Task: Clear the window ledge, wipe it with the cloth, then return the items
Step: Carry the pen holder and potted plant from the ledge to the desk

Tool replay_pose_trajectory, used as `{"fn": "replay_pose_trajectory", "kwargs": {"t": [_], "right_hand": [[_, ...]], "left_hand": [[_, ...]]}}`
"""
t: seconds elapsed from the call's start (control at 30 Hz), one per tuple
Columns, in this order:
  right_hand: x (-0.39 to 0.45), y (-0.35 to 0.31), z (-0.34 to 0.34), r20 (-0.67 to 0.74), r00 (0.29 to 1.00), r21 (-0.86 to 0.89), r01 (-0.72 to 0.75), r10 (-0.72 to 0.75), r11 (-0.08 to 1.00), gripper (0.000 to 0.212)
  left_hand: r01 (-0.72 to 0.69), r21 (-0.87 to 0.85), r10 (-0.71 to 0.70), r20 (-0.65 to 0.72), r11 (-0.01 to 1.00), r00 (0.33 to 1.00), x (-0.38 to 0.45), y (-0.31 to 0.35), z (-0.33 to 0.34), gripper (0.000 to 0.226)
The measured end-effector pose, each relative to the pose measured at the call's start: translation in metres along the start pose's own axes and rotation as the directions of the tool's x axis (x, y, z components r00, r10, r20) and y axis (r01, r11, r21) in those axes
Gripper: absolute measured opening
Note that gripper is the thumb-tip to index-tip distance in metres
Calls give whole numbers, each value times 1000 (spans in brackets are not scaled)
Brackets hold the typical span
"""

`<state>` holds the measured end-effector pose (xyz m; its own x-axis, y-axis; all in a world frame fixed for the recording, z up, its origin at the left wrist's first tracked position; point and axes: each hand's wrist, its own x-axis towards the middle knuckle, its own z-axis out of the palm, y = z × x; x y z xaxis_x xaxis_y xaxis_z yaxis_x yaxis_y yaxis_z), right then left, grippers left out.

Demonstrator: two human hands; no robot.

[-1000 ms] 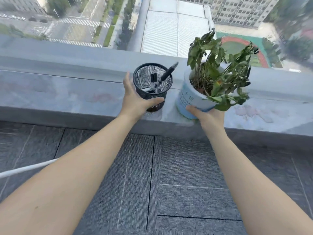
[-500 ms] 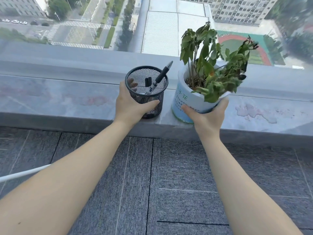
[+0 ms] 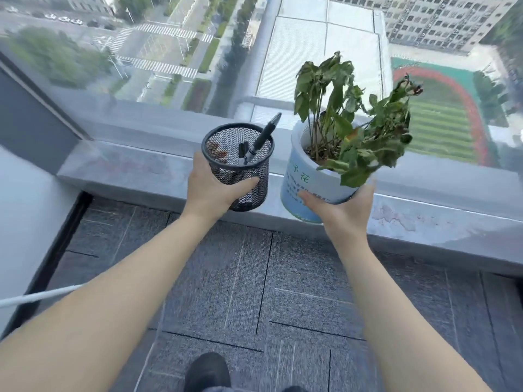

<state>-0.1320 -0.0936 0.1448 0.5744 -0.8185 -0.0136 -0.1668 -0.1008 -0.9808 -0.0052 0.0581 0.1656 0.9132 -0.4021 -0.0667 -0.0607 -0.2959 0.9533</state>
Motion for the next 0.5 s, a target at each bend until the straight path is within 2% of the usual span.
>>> {"fn": "replay_pose_trajectory", "kwargs": {"t": [0.13,0.27,0.4,0.5], "right_hand": [[-22,-115,-8,38,999,14,18,-18,1000,100],[-40,-226,-11,105,993,62,52,-59,997,107],[-60,-322,-7,138,981,144,117,-137,983,83],[-76,-381,-1,216,952,171,181,-216,969,80]], "left_hand": [[8,-27,-9,-38,1000,999,-24,100,-62,91],[-20,-39,15,-118,999,993,-51,193,-123,84],[-78,-44,66,-226,996,972,-82,272,-177,83],[-116,3,111,-318,993,942,-110,319,-218,90]]}}
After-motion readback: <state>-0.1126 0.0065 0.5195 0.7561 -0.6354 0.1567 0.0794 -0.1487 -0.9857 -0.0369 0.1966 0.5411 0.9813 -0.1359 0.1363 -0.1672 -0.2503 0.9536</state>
